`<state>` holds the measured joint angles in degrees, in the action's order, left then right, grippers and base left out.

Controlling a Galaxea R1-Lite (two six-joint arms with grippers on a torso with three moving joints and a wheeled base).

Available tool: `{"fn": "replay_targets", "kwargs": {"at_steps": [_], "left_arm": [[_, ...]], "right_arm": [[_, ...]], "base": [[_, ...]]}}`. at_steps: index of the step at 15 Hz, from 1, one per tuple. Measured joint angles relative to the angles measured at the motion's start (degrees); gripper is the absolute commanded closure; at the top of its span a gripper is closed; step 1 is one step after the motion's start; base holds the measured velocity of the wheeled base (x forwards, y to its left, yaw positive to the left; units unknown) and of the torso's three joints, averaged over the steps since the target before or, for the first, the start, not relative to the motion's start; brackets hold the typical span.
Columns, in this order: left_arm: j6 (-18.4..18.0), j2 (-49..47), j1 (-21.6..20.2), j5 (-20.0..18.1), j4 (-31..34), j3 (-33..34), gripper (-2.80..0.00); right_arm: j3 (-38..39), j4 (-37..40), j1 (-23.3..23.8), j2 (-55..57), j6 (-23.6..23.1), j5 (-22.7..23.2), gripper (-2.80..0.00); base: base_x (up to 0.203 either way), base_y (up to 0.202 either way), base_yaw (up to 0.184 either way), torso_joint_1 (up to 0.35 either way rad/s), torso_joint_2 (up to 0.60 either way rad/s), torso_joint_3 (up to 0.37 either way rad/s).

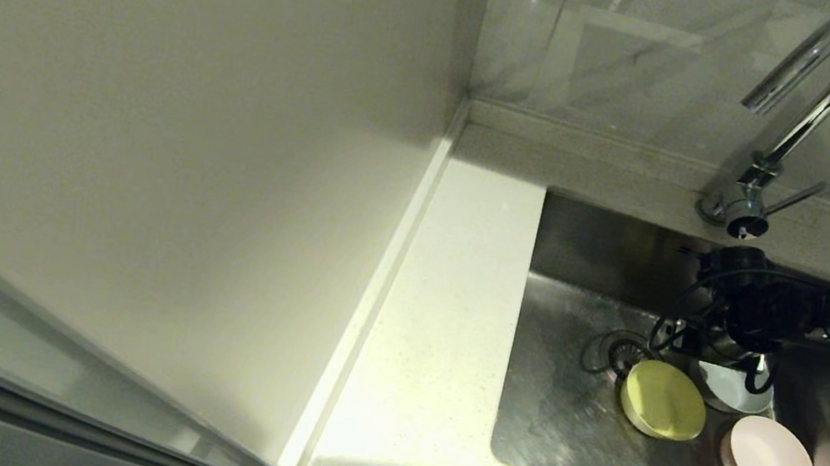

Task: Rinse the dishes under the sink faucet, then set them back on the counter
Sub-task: Put a bowl back to the table from the sink

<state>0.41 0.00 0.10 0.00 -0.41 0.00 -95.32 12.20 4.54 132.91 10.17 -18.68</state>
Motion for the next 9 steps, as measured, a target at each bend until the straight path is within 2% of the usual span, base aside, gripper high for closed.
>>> {"fn": "replay_targets", "kwargs": {"at_steps": [9], "left_arm": [[0.0,0.0,0.0,0.0,0.0,0.0,0.00]], "right_arm": [[-4.7,-0.3,2.2,5.1,-0.9,0.0,-2.80]], "base": [[0.000,0.000,0.000,0.000,0.00,0.000]]}}
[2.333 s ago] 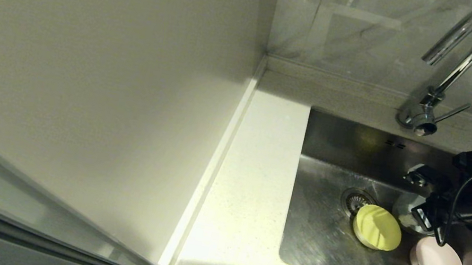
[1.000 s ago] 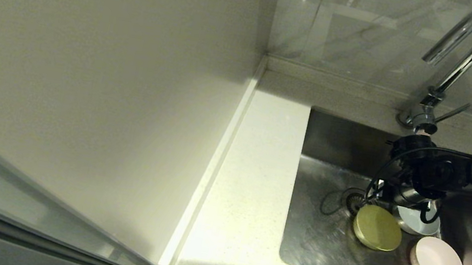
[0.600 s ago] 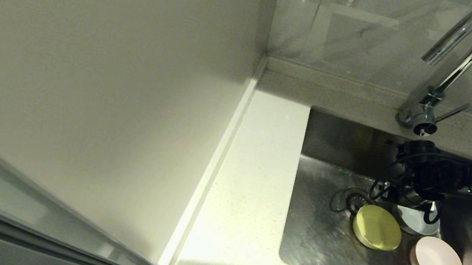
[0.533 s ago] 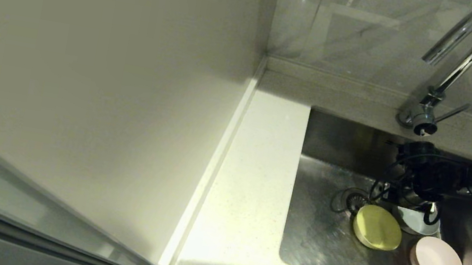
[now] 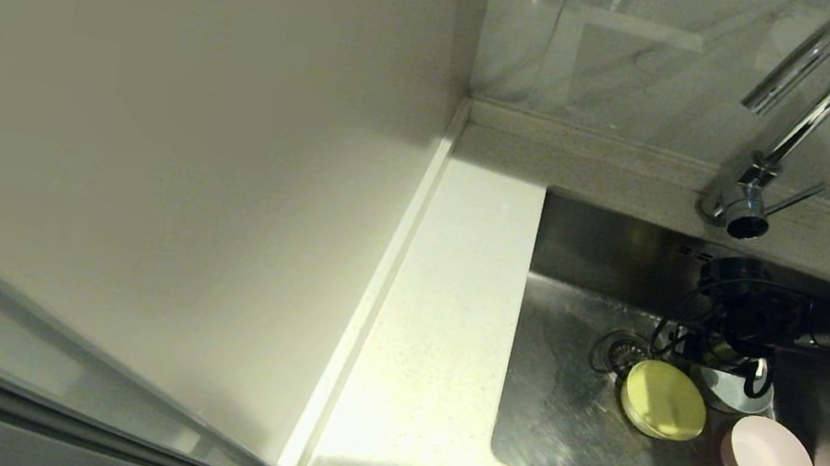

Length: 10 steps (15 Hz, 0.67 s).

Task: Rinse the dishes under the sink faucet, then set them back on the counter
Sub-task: Put a bowl back to the table from the sink

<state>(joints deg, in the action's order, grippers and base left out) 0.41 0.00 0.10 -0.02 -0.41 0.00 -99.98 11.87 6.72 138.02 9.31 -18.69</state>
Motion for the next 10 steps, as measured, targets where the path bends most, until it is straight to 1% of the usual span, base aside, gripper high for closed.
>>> {"fn": "replay_targets", "kwargs": {"at_steps": [6,7,8,10], "left_arm": [[0.0,0.0,0.0,0.0,0.0,0.0,0.00],[0.0,0.0,0.0,0.0,0.0,0.0,0.00],[0.0,0.0,0.0,0.0,0.0,0.0,0.00],[0.0,0.0,0.0,0.0,0.0,0.0,0.00]], "right_arm": [[-3.7,-0.1,0.4,2.6,-1.1,0.0,-2.80],[-4.1,-0.1,0.6,2.9,-1.1,0.0,0.00],[-4.4,0.0,0.9,3.3,-1.4,0.0,0.00],[-4.7,0.0,1.4,3.8,-3.3,0.1,0.00]], "base": [[0.000,0.000,0.000,0.000,0.00,0.000],[0.000,0.000,0.000,0.000,0.00,0.000],[0.000,0.000,0.000,0.000,0.00,0.000],[0.000,0.000,0.000,0.000,0.00,0.000]]}}
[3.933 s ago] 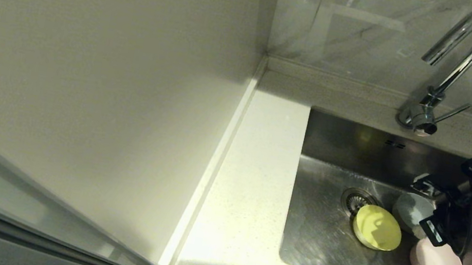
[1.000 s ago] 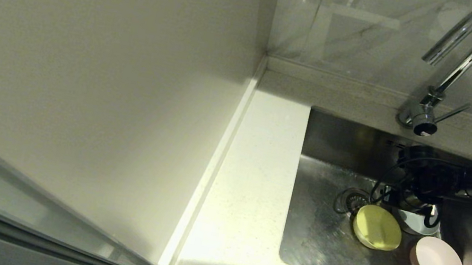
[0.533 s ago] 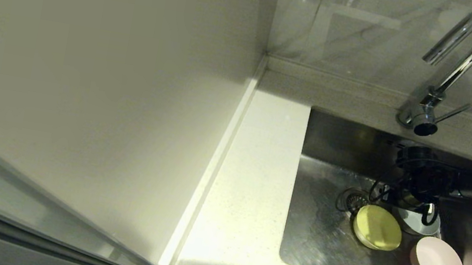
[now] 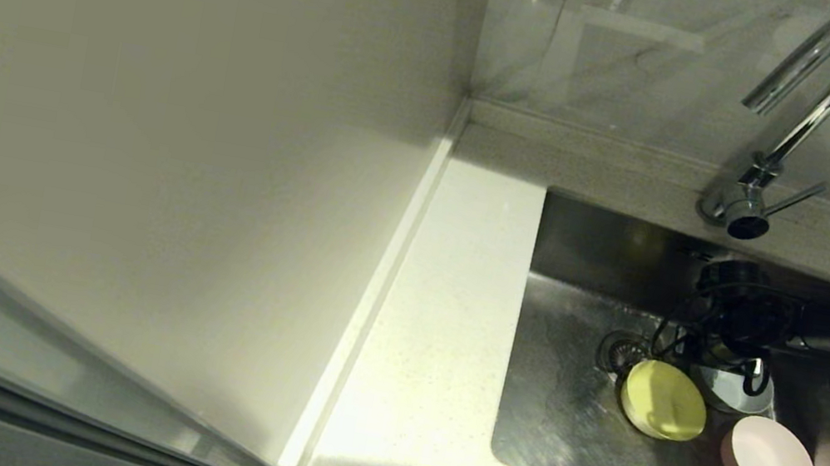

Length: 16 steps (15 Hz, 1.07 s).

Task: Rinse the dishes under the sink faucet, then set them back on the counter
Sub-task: Put a bowl back to the table from the sink

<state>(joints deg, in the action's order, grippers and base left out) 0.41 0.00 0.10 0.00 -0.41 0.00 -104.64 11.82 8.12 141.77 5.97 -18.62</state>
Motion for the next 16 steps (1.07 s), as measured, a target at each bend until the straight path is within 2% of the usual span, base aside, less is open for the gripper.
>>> {"fn": "replay_targets", "kwargs": {"at_steps": [12,16], "left_arm": [[0.0,0.0,0.0,0.0,0.0,0.0,0.00],[0.0,0.0,0.0,0.0,0.0,0.0,0.00]], "right_arm": [[0.3,0.4,1.4,-0.4,-0.5,0.6,0.00],[5.0,0.9,1.3,-4.4,1.5,6.3,0.00]], "base": [[0.000,0.000,0.000,0.000,0.00,0.000],[0.000,0.000,0.000,0.000,0.00,0.000]]}}
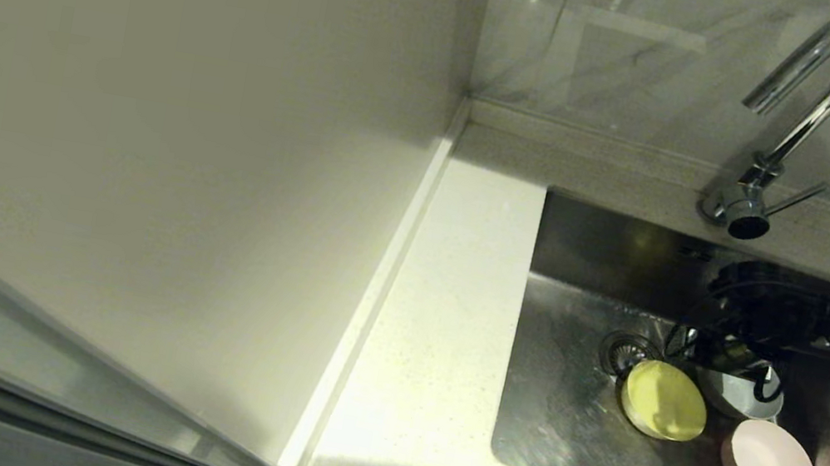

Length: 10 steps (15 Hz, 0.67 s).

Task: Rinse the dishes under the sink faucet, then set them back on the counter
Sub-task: Put a bowl back to the table from the sink

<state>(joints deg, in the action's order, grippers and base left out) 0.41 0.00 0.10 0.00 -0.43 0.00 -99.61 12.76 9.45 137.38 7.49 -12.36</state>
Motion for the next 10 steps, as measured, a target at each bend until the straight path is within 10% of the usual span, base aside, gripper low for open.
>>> {"fn": "replay_targets", "kwargs": {"at_steps": [10], "left_arm": [[0.0,0.0,0.0,0.0,0.0,0.0,0.00]], "right_arm": [[23.5,3.8,-0.6,-28.8,-0.8,30.8,0.00]], "base": [[0.000,0.000,0.000,0.000,0.00,0.000]]}}
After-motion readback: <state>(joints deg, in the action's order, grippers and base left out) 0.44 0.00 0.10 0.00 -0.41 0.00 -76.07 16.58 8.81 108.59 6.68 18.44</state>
